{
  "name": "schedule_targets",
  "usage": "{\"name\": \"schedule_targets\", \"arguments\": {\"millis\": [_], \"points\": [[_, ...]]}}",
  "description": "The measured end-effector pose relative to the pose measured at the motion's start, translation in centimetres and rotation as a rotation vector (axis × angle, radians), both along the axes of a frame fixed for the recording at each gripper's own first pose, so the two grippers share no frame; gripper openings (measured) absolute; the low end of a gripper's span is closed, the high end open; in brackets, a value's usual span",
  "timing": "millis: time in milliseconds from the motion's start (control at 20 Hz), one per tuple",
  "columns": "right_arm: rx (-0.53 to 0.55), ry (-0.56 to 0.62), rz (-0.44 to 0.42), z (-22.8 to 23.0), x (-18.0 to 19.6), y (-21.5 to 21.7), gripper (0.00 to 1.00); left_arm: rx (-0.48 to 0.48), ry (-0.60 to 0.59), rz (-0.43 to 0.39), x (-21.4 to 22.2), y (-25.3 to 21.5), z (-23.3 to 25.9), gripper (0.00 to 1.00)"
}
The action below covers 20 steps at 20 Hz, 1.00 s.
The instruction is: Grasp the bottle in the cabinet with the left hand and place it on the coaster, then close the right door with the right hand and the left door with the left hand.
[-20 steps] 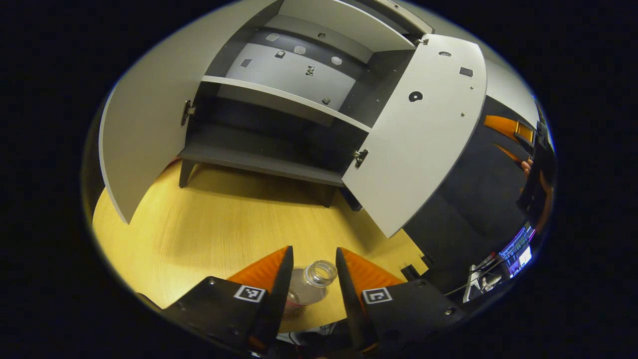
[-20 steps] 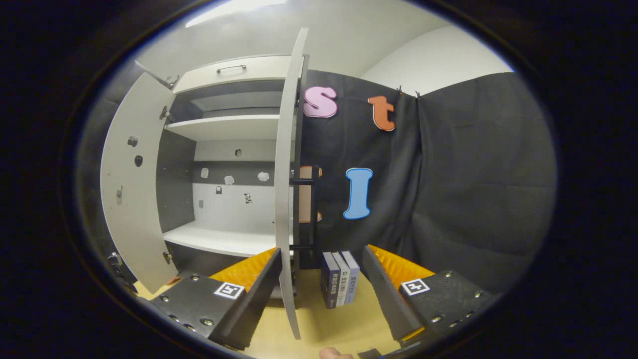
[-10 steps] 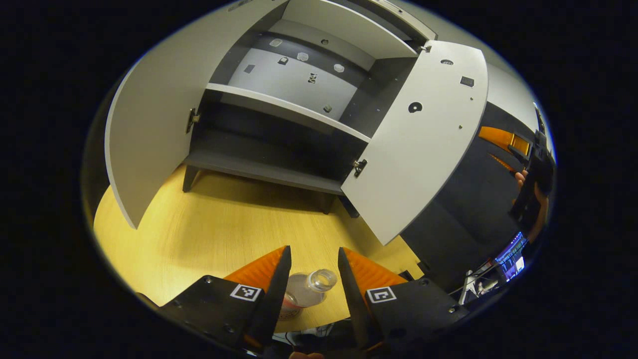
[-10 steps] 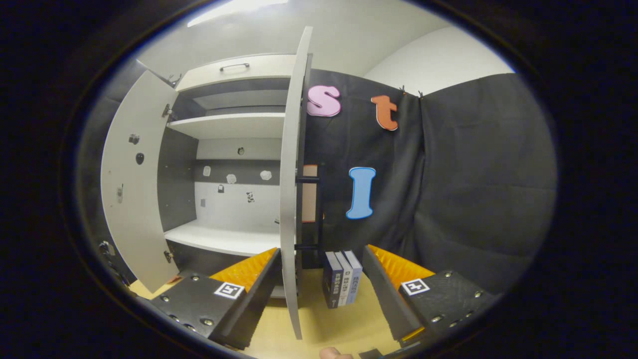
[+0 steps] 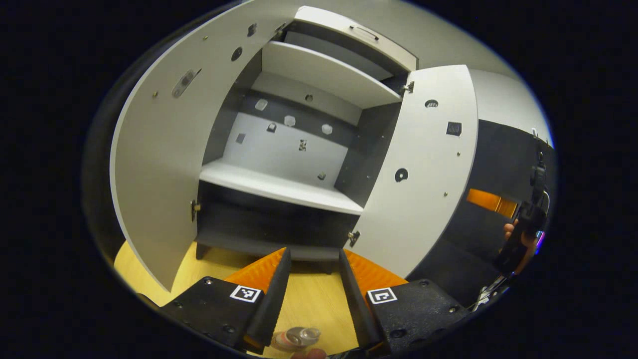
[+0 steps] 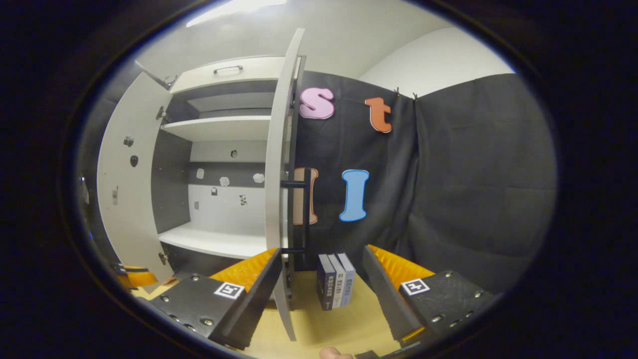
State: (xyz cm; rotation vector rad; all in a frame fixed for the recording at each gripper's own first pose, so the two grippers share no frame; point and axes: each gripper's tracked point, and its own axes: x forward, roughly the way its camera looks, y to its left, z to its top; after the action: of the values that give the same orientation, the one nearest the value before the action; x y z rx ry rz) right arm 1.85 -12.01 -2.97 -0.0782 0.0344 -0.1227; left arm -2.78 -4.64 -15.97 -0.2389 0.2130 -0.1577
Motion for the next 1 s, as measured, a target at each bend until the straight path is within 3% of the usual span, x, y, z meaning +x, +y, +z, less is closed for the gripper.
{"name": "schedule_targets", "arguments": {"millis": [100,150,200,300,350,450,650,1000], "points": [[-0.001,-0.004,-0.005,0.2,0.1,-0.3,0.99,0.041,-0.035,0.022,1.1,0.4,2.2,0.65],[-0.001,-0.005,-0.006,0.3,0.1,-0.4,0.99,0.058,-0.052,0.034,1.5,0.5,3.1,0.88],[0.000,-0.009,-0.006,0.4,0.2,-0.5,0.99,0.074,-0.065,0.046,2.0,0.6,3.9,0.92],[0.001,-0.020,-0.009,0.8,0.4,-0.7,0.94,0.100,-0.076,0.070,2.7,0.7,5.1,0.92],[0.001,-0.024,-0.009,1.0,0.5,-0.8,0.98,0.118,-0.075,0.092,2.8,1.1,5.6,0.92],[-0.002,-0.030,-0.009,1.4,0.8,-1.0,0.98,0.158,-0.076,0.142,3.1,2.0,6.1,0.96],[0.005,-0.050,-0.005,2.3,1.6,-1.0,0.99,0.211,-0.084,0.202,3.0,3.4,6.7,0.96],[0.025,-0.050,0.055,2.6,2.5,0.1,0.97,0.165,-0.059,0.265,2.6,5.9,6.2,0.96]]}}
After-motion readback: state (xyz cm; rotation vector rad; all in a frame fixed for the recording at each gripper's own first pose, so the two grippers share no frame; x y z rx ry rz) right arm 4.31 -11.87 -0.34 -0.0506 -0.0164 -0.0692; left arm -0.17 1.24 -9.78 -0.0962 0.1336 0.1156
